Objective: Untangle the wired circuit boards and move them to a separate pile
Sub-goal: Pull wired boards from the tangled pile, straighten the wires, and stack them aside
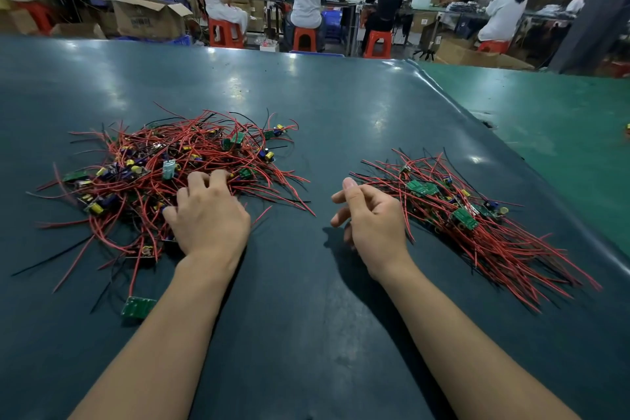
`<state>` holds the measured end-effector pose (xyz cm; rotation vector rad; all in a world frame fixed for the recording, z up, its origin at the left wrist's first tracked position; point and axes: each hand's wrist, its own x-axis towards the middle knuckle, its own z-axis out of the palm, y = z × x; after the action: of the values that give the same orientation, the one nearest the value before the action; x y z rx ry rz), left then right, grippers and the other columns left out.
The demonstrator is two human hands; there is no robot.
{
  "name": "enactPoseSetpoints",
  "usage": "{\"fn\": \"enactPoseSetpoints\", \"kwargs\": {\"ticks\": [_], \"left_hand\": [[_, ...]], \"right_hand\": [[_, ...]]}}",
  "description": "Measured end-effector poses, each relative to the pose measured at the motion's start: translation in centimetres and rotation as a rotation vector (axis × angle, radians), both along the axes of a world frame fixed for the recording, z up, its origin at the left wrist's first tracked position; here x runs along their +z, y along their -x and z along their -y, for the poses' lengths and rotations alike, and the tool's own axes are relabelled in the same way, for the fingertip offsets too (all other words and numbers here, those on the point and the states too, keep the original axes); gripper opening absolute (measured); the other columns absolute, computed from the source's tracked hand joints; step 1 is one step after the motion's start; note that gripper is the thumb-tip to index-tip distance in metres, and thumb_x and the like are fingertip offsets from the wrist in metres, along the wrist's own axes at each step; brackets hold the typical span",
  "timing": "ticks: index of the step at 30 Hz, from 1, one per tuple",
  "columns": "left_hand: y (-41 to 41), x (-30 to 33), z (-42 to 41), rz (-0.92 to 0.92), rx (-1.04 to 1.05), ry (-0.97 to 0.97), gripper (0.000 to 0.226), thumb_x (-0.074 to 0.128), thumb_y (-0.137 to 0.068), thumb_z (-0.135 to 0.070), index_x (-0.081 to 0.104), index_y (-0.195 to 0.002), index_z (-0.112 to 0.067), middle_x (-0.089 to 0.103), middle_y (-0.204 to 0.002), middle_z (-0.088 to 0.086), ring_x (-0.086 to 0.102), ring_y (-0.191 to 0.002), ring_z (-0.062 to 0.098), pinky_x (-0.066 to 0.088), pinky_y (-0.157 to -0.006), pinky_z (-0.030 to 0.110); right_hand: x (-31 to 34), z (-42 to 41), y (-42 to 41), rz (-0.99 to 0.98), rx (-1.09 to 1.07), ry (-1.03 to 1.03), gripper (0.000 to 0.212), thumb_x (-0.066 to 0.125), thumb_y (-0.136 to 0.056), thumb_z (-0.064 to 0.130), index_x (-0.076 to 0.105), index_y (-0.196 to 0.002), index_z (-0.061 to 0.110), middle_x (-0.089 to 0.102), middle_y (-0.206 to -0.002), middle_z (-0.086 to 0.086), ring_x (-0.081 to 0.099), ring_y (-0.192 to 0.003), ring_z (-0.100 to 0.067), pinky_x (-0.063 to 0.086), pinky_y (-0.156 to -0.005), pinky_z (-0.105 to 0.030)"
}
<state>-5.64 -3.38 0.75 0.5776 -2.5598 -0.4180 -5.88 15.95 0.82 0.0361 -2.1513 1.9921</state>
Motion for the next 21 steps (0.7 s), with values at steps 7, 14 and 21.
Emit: {"fn": "enactPoseSetpoints", "kwargs": {"ticks": [7,14,21], "left_hand": [[0.1,0.2,1.1,-0.102,0.002,-0.023,0.016,0.059,-0.093,-0.021,0.069,-0.105,-0.017,0.060,-0.113,0.011,0.051,-0.106,0.036,0.038,-0.088,0.048],[-0.2,0.9,0.1,-0.472,-0.268,-0.044,0.006,0.063,-0.091,-0.010,0.068,-0.093,-0.009,0.063,-0.095,0.011,0.054,-0.093,0.036,0.037,-0.084,0.044],[0.0,0.9,0.4,-0.454,-0.197,-0.011,0.022,0.058,-0.093,-0.032,0.071,-0.093,-0.015,0.066,-0.102,0.006,0.051,-0.104,0.031,0.034,-0.086,0.041]], "right_hand": [[-0.1,-0.2,0.1,0.009,0.031,-0.010,0.038,0.054,-0.100,0.036,0.067,-0.073,0.012,0.063,-0.053,-0.004,0.044,-0.037,-0.018,0.035,-0.040,-0.021],[-0.1,-0.1,0.1,-0.012,0.024,-0.070,0.035,0.055,-0.099,0.032,0.067,-0.070,0.016,0.062,-0.052,-0.003,0.045,-0.044,-0.019,0.035,-0.049,-0.028],[0.0,-0.3,0.1,-0.004,0.039,-0.061,0.033,0.054,-0.100,0.029,0.067,-0.073,0.014,0.062,-0.053,-0.003,0.046,-0.044,-0.018,0.036,-0.047,-0.026]]}}
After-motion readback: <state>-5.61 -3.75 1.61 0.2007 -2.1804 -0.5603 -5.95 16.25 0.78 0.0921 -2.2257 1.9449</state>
